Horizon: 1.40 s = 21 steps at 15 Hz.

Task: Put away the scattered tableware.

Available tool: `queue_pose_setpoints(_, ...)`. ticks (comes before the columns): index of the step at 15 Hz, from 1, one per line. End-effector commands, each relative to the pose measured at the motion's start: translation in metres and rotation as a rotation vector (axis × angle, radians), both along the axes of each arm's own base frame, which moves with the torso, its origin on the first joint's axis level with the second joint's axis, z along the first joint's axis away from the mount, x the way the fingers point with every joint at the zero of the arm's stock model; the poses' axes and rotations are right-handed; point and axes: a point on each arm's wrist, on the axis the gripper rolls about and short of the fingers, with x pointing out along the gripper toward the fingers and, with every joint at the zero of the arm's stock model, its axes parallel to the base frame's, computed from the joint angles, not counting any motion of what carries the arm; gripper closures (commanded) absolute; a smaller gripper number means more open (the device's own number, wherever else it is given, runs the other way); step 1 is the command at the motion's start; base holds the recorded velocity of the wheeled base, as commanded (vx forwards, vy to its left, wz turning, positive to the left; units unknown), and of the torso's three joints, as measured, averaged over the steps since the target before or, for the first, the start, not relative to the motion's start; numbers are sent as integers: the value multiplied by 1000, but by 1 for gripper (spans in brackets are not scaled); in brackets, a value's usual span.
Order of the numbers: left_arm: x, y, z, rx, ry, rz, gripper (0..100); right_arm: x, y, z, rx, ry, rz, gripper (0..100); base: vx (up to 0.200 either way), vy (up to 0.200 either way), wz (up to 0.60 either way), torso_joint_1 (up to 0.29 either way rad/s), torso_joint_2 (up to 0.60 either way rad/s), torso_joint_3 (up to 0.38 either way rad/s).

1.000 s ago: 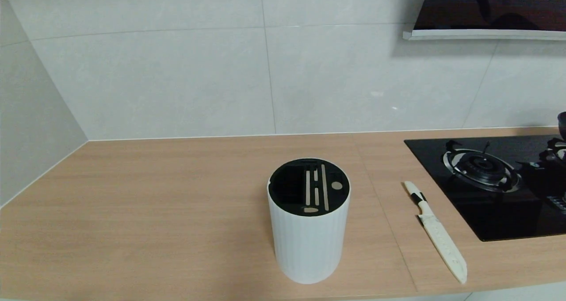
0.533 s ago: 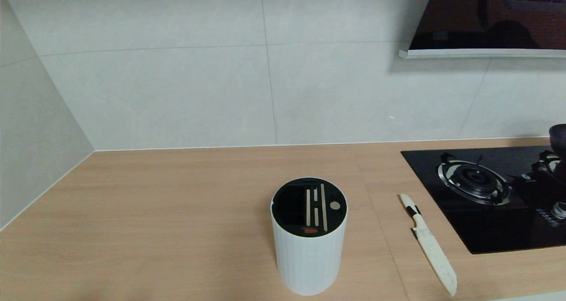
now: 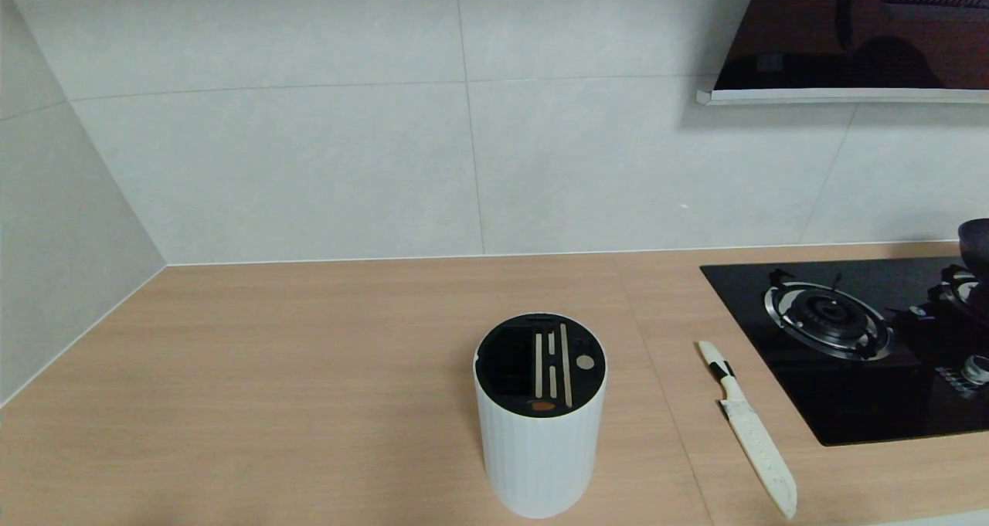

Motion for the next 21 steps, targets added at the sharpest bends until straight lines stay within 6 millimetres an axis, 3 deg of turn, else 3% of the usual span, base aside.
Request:
queue_pose_setpoints(1, 0, 0, 0, -1, 0, -1, 0, 0, 0, 0, -2, 2, 0, 0, 0, 0, 0, 0, 0, 0)
queue_pose_setpoints(3, 0, 0, 0, -1, 0, 1, 0, 0, 0, 2, -2, -14, -1, 0, 0, 0, 0, 0, 0, 0)
queue_pose_setpoints(5, 0, 0, 0, 0, 0, 1, 0, -9, 1, 34, 11, -146, 35, 0, 0, 0, 0, 0, 0, 0)
queue_pose_setpoints(8, 0, 0, 0, 0, 0, -1, 0, 4, 2, 46, 11, 1, 123, 0, 0, 0, 0, 0, 0, 0)
queue_pose_setpoints(14, 0, 0, 0, 0, 0, 1, 0, 77, 6, 76, 28, 402, 163, 0, 0, 0, 0, 0, 0, 0)
queue_pose_setpoints(15, 0, 0, 0, 0, 0, 1, 0, 103, 10, 82, 35, 496, 183, 0, 0, 0, 0, 0, 0, 0)
queue_pose_setpoints(21, 0, 0, 0, 0, 0, 1, 0, 177, 32, 75, -11, 560, 236, 0, 0, 0, 0, 0, 0, 0)
